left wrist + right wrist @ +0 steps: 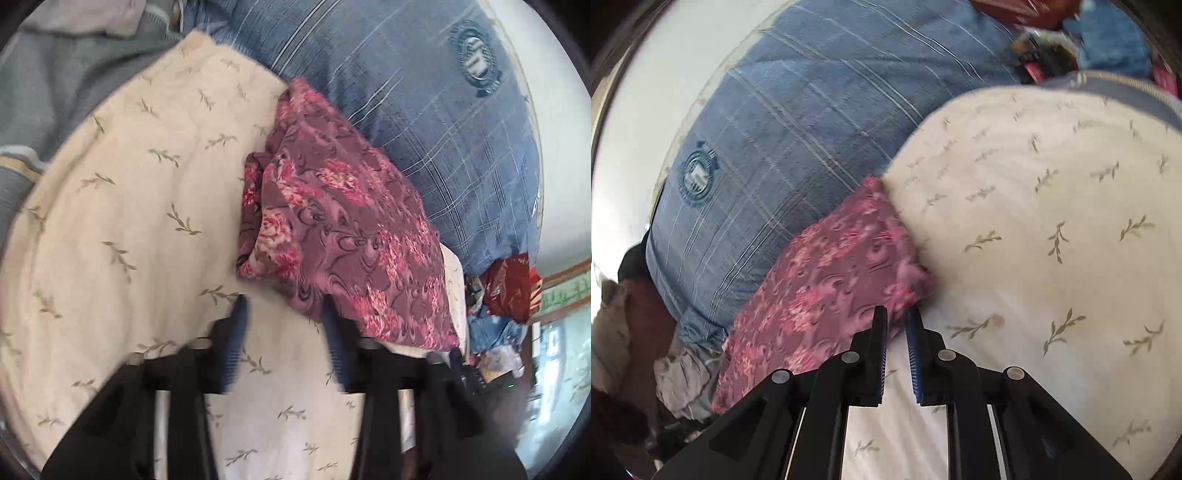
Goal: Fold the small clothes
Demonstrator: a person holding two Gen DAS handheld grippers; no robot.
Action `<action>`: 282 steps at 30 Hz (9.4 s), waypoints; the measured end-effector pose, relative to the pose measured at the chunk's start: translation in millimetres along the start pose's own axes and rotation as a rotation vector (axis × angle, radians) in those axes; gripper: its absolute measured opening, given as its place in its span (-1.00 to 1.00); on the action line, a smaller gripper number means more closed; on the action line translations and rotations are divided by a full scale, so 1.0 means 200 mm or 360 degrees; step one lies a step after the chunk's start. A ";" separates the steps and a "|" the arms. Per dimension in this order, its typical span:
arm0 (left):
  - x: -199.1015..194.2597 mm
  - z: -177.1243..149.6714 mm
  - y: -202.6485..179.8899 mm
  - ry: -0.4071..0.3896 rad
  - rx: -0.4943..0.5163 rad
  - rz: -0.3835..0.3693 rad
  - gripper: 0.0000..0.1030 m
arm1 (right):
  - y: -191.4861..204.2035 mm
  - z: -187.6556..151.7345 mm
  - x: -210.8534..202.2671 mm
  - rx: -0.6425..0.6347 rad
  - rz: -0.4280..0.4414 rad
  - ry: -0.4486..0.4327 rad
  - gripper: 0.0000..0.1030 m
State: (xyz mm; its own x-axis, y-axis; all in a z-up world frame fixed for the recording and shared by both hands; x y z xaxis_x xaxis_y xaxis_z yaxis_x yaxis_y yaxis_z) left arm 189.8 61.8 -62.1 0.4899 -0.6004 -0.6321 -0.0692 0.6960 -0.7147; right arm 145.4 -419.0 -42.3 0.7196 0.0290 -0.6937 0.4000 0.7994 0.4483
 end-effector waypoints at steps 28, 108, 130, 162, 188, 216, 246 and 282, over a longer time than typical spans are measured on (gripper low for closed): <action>-0.06 0.13 0.11 -0.0002 -0.0115 -0.0069 0.24 | 0.82 -0.33 0.35 -0.1032 -0.0469 0.0126 0.92; 1.48 0.12 -1.54 0.0688 0.0784 0.0364 -0.59 | 0.19 -0.09 0.25 0.0061 0.0465 -0.0009 -0.74; 0.87 0.34 -0.83 0.0419 0.0256 0.0050 -0.08 | 0.42 0.52 0.71 -0.0136 0.0362 0.0389 0.21; 0.69 -0.15 -0.73 0.0499 0.0588 0.0128 0.09 | 0.07 0.28 0.28 -0.0333 0.0335 0.0318 -0.92; 0.51 -0.14 -0.74 0.0483 0.0475 -0.0105 0.07 | -0.10 0.19 0.10 -0.0340 0.0187 0.0305 -0.76; 0.79 0.36 -0.63 0.0383 0.0160 -0.0158 0.12 | 0.10 0.59 0.60 -0.0130 0.0305 0.0414 0.24; 0.72 0.15 -0.89 0.0215 0.0481 0.0176 -0.56 | 0.44 0.28 0.35 -0.0932 -0.0082 0.0095 -0.71; 0.50 0.15 -0.95 0.0148 0.0485 0.0076 -0.56 | 0.53 0.31 0.36 -0.0552 0.0385 0.0246 -0.47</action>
State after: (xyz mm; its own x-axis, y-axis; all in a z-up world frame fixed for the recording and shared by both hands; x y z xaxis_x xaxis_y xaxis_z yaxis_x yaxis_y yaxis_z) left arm 278.8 -119.2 19.8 0.4099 -0.5880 -0.6973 0.1800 0.8016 -0.5701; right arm 274.1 -368.3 -9.5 0.6653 0.3083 -0.6800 -0.0023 0.9116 0.4111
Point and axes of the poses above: each gripper's, at about its wrist camera, not at the fingertips, and x roughly the way its jaws point, y to its left, z to its top, the point moved 4 cm from there along x, roughly the way its jaws point, and after that the axes turned 11 degrees about -z, right-handed, at the moved point
